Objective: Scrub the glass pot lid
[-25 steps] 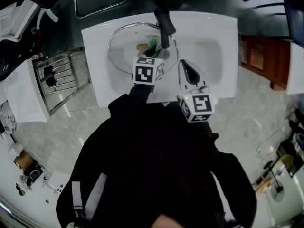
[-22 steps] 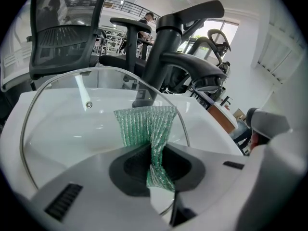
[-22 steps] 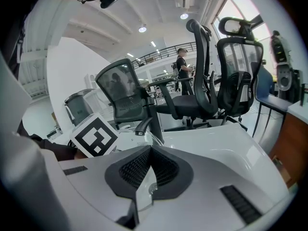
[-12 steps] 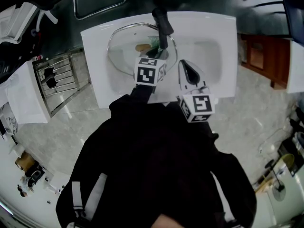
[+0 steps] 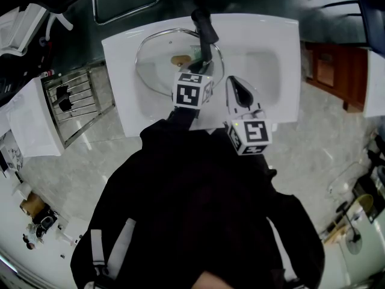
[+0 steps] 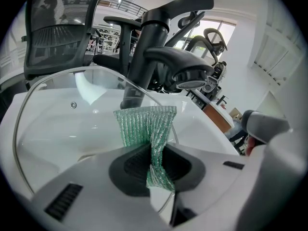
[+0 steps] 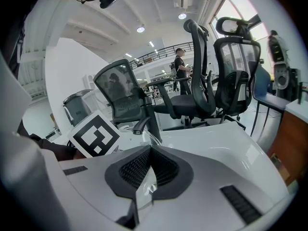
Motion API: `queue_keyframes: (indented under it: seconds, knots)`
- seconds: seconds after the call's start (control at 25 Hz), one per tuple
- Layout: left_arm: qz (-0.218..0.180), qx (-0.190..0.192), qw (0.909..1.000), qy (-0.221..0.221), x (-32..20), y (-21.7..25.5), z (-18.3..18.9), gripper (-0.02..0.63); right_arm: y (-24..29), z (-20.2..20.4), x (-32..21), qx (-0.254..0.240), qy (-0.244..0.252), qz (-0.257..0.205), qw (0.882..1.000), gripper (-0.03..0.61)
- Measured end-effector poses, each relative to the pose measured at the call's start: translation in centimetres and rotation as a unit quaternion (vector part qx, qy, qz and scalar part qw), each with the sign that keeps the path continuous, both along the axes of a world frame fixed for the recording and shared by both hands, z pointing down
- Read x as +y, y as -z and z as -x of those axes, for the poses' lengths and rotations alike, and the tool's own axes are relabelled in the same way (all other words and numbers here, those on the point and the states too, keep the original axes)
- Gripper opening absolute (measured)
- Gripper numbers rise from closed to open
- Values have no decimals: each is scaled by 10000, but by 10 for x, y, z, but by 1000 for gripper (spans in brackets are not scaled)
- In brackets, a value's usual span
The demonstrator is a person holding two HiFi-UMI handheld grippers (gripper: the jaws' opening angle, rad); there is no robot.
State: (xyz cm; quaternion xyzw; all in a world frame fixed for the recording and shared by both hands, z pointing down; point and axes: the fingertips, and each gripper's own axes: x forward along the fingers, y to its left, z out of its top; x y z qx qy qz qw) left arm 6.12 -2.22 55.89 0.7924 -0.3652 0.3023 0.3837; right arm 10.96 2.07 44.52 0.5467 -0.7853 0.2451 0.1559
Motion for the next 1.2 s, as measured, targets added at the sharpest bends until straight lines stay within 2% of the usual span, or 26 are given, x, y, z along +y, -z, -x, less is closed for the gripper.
queue_keyframes:
  seconds: [0.72, 1.2]
  knots:
    - [54, 107, 9996, -246, 7, 3, -22, 60, 4, -10, 2, 21, -102, 10, 9999, 3]
    - [103, 265, 9995, -160, 7, 7, -28, 60, 5, -11, 2, 61, -64, -24, 10000, 3]
